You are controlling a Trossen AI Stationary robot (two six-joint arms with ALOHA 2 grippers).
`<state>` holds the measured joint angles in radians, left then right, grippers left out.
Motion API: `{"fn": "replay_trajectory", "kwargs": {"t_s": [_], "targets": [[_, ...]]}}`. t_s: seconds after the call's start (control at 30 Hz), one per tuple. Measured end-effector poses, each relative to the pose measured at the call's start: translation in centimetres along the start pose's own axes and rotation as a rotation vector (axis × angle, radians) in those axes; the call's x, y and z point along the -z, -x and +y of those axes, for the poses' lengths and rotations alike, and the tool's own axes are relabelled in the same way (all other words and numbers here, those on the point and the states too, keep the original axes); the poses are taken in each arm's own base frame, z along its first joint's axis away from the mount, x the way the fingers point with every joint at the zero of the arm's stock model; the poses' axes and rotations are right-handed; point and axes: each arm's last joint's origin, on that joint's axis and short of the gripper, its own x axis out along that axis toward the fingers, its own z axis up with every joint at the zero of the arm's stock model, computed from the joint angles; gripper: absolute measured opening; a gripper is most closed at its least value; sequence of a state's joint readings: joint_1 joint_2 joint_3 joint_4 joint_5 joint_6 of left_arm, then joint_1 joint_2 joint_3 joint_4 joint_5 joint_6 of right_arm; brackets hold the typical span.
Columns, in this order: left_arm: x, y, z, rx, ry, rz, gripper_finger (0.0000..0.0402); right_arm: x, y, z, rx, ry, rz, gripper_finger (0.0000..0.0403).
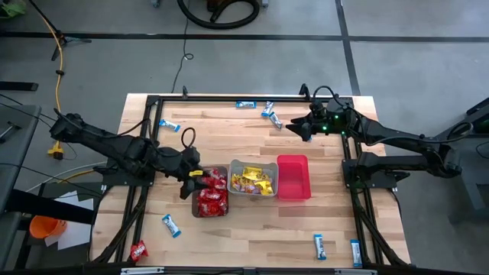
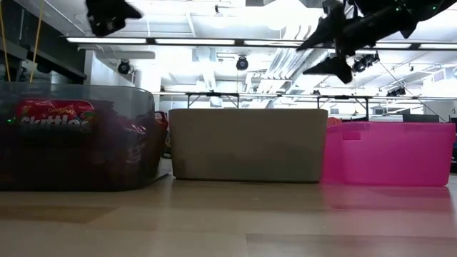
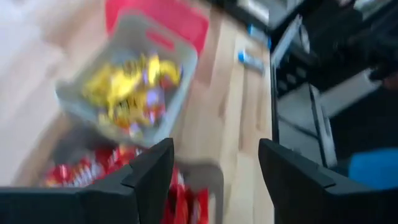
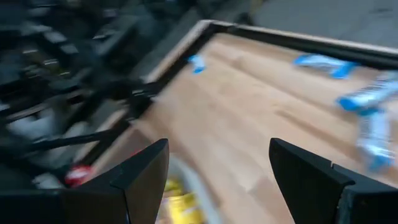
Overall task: Sort candy
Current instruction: Put the red candy into the black bin
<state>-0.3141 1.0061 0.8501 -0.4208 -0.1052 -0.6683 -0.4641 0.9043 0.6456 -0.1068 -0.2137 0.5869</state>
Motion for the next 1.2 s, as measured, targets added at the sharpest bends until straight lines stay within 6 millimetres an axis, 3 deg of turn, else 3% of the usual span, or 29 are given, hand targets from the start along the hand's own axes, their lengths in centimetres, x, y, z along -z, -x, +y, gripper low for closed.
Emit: {"fn": "replay_trajectory", "kwargs": {"t_s": [0.2, 0.3, 0.43, 0.53, 0.73, 0.93, 1.03, 1.2], "targets": [[-2.6, 0.4, -0.8, -0.024, -0.098, -0.335, 0.0223, -1.2, 1.0, 2.1, -0.378, 0.023, 0.006, 0.0273], [-4.3, 0.9, -0.8, -0.061, -0.114, -0.525, 0.0223, -2.0, 2.0, 3.4, -0.513, 0.045, -0.077, 0.0273], [-6.0, 1.7, -0.5, -0.092, -0.089, -0.695, 0.0223, -2.5, 3.2, 5.5, -0.628, 0.178, -0.239, 0.0273], [-6.5, 1.8, -0.2, -0.095, -0.068, -0.722, 0.0223, -1.9, 3.2, 6.7, -0.629, 0.252, -0.291, 0.0273], [-5.9, 1.3, 0.3, -0.089, -0.065, -0.622, 0.0223, 0.9, 2.4, 8.1, -0.491, 0.288, -0.216, 0.0273], [-5.0, 0.8, 0.3, 0.006, -0.107, -0.468, 0.0223, 2.5, 2.7, 9.6, -0.384, 0.245, -0.256, 0.0273], [-3.6, 0.2, 0.6, 0.075, -0.078, -0.26, 0.0223, 3.0, 2.9, 10.1, -0.329, 0.192, -0.286, 0.0273], [0.5, 0.1, 0.0, 0.12, -0.062, 0.264, 0.0214, 4.2, 2.7, 10.8, -0.248, 0.105, -0.299, 0.0273]]}}
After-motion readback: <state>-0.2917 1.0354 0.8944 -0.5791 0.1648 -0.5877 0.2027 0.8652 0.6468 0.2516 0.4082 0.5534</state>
